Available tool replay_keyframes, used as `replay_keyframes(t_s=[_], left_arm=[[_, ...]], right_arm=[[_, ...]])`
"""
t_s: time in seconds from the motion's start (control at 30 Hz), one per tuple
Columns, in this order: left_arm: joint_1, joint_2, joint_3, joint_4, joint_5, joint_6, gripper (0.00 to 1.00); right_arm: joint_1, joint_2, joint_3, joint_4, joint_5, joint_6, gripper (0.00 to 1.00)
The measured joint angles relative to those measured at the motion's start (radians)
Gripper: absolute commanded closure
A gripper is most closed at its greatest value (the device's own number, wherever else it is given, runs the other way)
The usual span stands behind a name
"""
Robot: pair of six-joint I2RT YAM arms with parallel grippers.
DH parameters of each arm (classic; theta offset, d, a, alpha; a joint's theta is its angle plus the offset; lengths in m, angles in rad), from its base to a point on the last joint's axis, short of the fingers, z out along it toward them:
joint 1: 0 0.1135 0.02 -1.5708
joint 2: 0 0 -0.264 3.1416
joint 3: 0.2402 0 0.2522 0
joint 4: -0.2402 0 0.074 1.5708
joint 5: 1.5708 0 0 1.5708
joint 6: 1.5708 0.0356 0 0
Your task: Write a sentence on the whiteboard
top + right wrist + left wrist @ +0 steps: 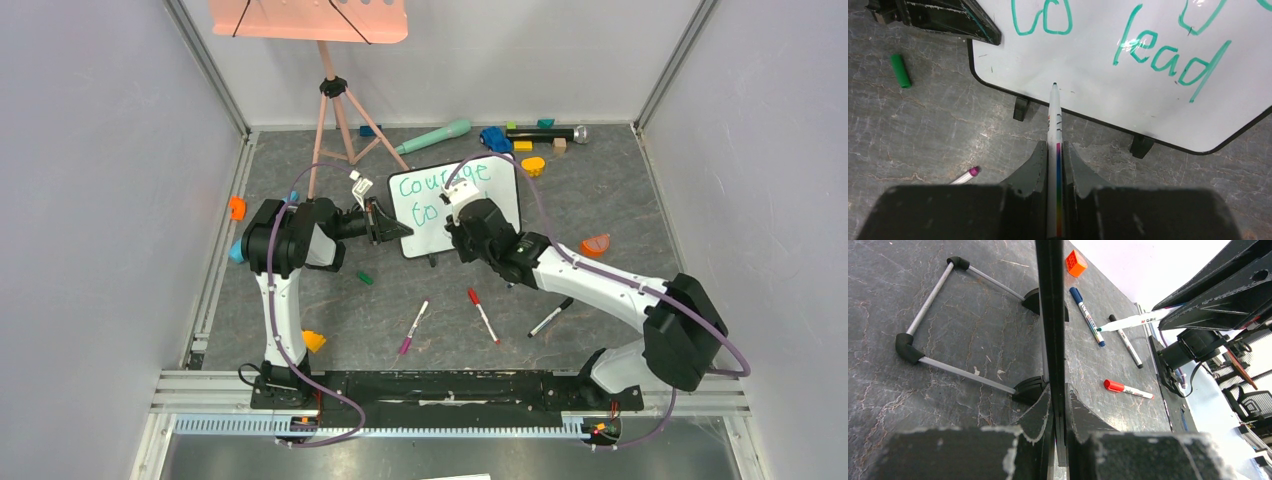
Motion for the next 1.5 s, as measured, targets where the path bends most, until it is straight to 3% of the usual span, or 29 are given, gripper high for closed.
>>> replay_keyframes(t_s=[0.13,0.37,0.53,0.9,1.5], left_arm=[[0.000,0.000,0.000,0.000,0.000,0.000,0.97],[0.000,0.000,0.000,0.000,0.000,0.000,0.97],[0.000,0.000,-0.001,0.000,-0.002,0.000,0.97],[0.000,0.000,-0.003,0.000,-0.003,0.000,0.98],[0.000,0.000,-0.003,0.001,-0.003,0.000,0.98]], right_arm=[[0.006,0.021,0.018,0.006,0.018,0.001,1.00],[0.008,-0.046,-0.023,0.014,0.260,0.058,1.00],[0.002,-0.081,-0.031,0.016,0.347,0.074,1.00],[0.000,-0.033,-0.007,0.075,0.113,0.018,1.00],[0.000,0.097,0.042,0.039,0.042,0.000,1.00]])
